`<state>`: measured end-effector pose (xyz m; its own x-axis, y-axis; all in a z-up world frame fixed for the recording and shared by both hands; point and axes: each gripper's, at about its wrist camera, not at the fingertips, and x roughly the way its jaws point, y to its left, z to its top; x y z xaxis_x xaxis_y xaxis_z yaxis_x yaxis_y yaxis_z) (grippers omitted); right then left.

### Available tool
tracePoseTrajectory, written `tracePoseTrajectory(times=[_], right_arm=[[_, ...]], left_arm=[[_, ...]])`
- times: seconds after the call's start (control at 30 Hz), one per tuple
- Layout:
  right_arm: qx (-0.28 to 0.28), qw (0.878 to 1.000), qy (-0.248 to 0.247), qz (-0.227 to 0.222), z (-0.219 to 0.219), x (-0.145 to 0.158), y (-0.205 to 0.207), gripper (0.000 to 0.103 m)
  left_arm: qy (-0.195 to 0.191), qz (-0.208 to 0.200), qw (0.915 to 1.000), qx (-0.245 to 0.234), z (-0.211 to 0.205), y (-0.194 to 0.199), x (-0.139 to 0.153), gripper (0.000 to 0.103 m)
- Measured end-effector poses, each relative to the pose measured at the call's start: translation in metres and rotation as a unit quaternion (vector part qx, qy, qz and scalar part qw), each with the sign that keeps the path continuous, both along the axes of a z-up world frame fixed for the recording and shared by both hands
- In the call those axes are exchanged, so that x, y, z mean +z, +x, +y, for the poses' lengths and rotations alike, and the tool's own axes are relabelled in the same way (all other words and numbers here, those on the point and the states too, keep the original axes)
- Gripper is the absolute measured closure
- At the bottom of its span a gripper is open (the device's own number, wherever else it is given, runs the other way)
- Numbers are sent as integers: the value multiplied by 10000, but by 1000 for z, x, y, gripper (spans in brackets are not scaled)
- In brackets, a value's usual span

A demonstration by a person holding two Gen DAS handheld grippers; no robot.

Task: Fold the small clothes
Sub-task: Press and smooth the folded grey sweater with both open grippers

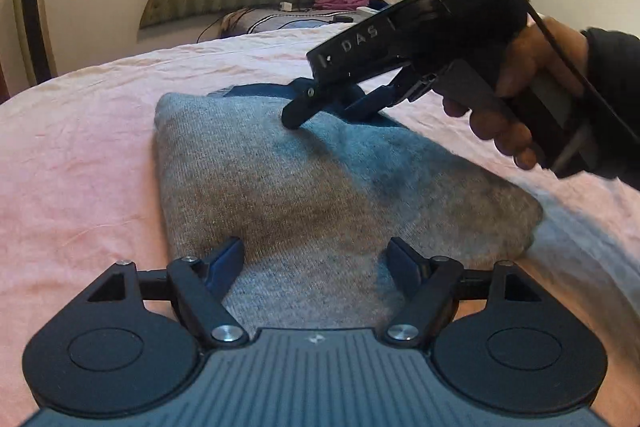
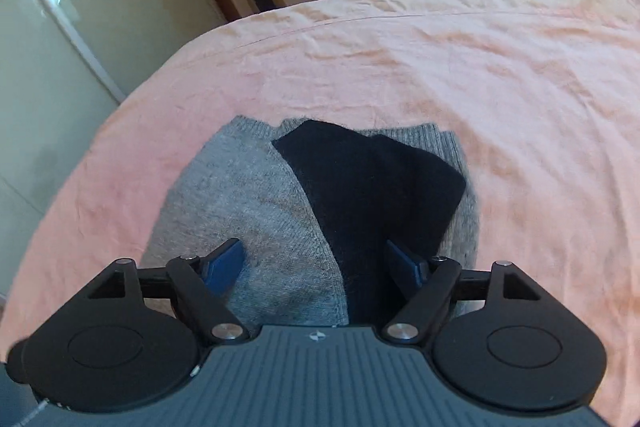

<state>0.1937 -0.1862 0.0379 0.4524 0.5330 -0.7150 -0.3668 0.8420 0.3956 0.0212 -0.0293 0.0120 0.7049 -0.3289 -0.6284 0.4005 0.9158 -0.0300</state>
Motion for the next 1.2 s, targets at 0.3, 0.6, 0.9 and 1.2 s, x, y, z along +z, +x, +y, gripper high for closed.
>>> tracePoseTrajectory(times=[0.3,0.6,0.9,1.2], right_arm=[[191,9984,537,26,30,40,0,38],[817,9959,315,208,116,-2,31,17],[180,9935,1121,37,55,26,-14,11],[112,9964,815,-217,21,-1,-43,8]], left_arm=[[-57,-99,9999,-110,-2,-1,-4,12],[-258,-58,9996,-78,4,4,-4,11],[-365,-9,9993,-104,7,6,-5,5],[-276,-6,9995,-129,6,7,-5,3]])
